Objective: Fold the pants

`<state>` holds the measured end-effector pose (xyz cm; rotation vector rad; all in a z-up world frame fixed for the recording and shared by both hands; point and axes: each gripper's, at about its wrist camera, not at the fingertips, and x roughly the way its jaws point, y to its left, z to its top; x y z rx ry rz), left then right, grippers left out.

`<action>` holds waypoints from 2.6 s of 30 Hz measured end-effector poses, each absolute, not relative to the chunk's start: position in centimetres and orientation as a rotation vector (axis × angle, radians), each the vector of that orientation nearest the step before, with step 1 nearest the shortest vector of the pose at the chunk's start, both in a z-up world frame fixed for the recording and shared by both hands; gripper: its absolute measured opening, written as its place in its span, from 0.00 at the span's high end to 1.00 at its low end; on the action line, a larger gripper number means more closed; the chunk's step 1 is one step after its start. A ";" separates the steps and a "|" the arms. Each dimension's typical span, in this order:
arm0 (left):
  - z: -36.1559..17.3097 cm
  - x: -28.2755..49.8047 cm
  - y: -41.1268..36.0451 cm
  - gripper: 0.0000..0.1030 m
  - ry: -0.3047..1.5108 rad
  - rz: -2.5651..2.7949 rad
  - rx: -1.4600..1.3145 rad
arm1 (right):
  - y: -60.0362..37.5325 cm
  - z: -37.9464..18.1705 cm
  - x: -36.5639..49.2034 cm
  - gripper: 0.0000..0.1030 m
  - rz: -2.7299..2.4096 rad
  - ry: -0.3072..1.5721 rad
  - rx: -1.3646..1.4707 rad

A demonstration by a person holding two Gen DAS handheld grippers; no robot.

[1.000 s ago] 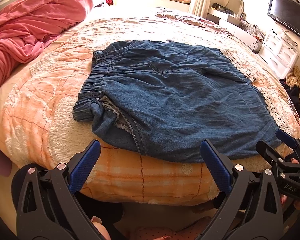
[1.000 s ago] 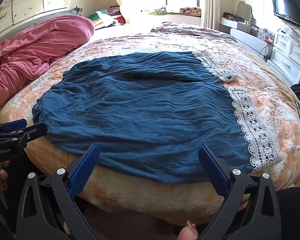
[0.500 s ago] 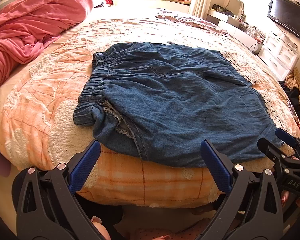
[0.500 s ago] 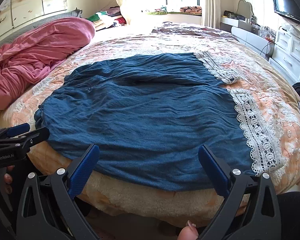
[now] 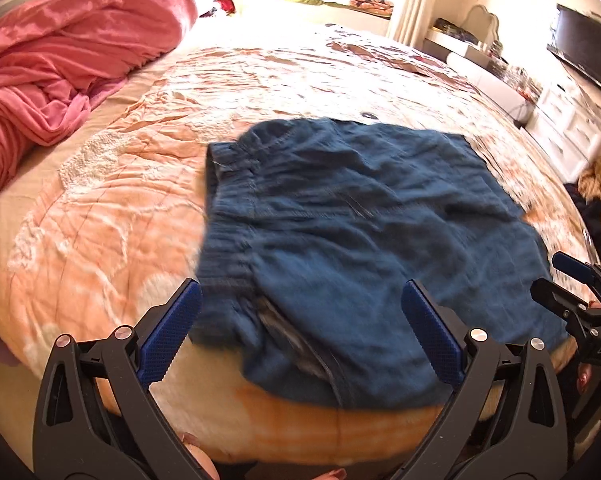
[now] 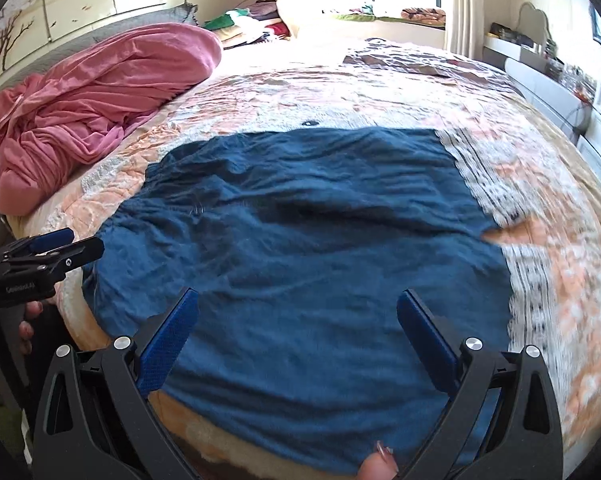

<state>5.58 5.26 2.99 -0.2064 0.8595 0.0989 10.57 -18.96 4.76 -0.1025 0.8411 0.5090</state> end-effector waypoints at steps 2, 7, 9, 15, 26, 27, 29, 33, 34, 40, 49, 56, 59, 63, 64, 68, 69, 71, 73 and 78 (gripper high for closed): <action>3.1 6.8 6.3 0.09 0.867 0.100 -0.208 | -18.8 4.7 12.2 0.04 0.540 0.875 -0.063; 3.9 10.1 8.1 0.09 0.866 0.129 -0.181 | -17.7 4.7 15.3 0.04 0.566 0.918 -0.069; 4.3 11.8 8.8 0.09 0.856 0.122 -0.175 | -17.1 4.6 16.6 0.04 0.573 0.928 -0.085; 3.4 17.8 11.3 0.09 0.898 0.074 -0.153 | -15.9 4.5 19.2 0.04 0.581 0.918 -0.154; 1.1 23.2 13.2 0.32 0.942 -0.055 -0.100 | -13.2 4.4 24.5 0.04 0.642 0.930 -0.256; 1.0 23.4 13.1 0.33 0.942 -0.069 -0.095 | -12.6 4.4 25.1 0.04 0.663 0.933 -0.273; 0.6 23.8 12.9 0.37 0.943 -0.093 -0.072 | -11.3 4.3 26.8 0.04 0.700 0.953 -0.291; -0.7 24.8 12.4 0.62 0.965 -0.120 0.002 | -9.1 4.2 30.5 0.04 0.744 0.969 -0.314; -1.0 25.1 12.5 0.74 0.967 -0.136 -0.007 | -8.6 4.1 31.3 0.04 0.756 0.979 -0.315; -1.8 25.2 13.3 1.00 0.959 -0.208 -0.080 | -5.1 3.2 34.5 0.04 0.807 0.980 -0.443; 2.7 22.5 12.6 1.00 0.821 -0.239 -0.064 | -0.7 2.6 34.0 0.05 0.926 0.854 -0.722; 4.2 20.8 11.3 1.00 0.772 -0.263 -0.018 | 1.4 1.5 33.1 0.56 1.027 0.822 -0.887; 4.1 20.7 11.2 1.00 0.771 -0.239 0.010 | 1.2 1.2 32.1 0.87 1.010 0.809 -0.910; 4.4 20.1 11.4 1.00 0.752 -0.230 0.019 | -1.0 2.8 30.6 0.97 0.945 0.740 -0.833; 4.7 19.7 11.3 1.00 0.742 -0.239 0.023 | -1.6 3.4 30.0 0.97 0.929 0.723 -0.811; 5.5 17.6 10.3 1.00 0.703 -0.270 0.069 | -4.2 6.1 26.8 0.97 0.874 0.670 -0.723; 5.7 17.2 10.0 1.00 0.696 -0.273 0.083 | -4.8 6.6 26.0 0.97 0.861 0.656 -0.714; 6.5 16.1 9.4 1.00 0.667 -0.282 0.106 | -5.9 7.5 24.2 0.97 0.836 0.657 -0.682; 7.1 15.0 8.7 0.99 0.640 -0.298 0.119 | -7.0 7.9 22.3 0.97 0.796 0.666 -0.653; 7.4 11.6 7.3 0.99 0.600 -0.302 0.146 | -9.3 7.8 17.4 0.97 0.794 0.682 -0.543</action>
